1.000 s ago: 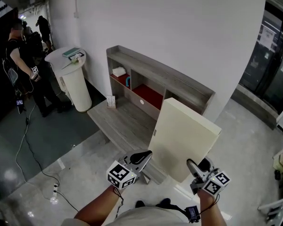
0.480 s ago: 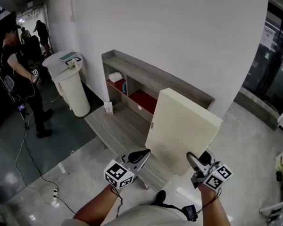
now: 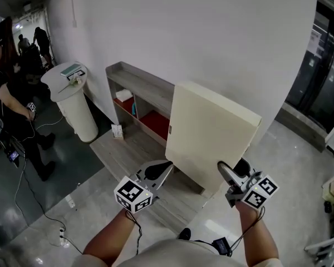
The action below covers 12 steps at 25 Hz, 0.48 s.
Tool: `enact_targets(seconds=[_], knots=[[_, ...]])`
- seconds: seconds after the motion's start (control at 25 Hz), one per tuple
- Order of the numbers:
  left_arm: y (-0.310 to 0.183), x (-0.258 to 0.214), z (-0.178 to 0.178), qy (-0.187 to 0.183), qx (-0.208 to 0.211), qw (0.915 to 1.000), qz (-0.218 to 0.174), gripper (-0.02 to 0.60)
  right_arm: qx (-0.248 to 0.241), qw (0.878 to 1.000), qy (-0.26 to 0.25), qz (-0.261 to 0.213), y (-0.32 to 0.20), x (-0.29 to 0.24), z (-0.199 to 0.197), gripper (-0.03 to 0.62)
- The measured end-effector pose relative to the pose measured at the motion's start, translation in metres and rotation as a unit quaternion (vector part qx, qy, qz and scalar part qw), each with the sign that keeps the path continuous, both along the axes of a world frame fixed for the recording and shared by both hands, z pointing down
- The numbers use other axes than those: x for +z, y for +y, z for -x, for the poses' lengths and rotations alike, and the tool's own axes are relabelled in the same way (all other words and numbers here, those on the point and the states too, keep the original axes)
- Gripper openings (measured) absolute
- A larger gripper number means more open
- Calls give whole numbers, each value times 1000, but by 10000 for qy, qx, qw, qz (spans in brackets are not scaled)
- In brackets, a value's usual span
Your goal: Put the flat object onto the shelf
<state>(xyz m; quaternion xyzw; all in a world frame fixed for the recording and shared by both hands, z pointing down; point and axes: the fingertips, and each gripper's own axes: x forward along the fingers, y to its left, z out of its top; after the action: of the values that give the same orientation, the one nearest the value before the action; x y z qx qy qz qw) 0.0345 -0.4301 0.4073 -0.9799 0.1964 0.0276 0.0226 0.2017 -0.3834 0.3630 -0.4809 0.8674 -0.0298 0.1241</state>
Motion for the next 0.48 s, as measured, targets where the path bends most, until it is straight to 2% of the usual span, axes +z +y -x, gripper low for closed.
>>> enact_targets(seconds=[0.12,0.24,0.48], knots=[[-18,-14,-15,26,42,9999,-91,15,-20,9999,-10,-124,-19,-23,-13,287],[-35,-30,-26,209,120,9997,-26,15,-96,9996,-58,-252,-37,-44,-25,287],[-64,-51,-42,253,30,9995,-201,15,-199,9977,181,-615,-65,-90,-38,285]])
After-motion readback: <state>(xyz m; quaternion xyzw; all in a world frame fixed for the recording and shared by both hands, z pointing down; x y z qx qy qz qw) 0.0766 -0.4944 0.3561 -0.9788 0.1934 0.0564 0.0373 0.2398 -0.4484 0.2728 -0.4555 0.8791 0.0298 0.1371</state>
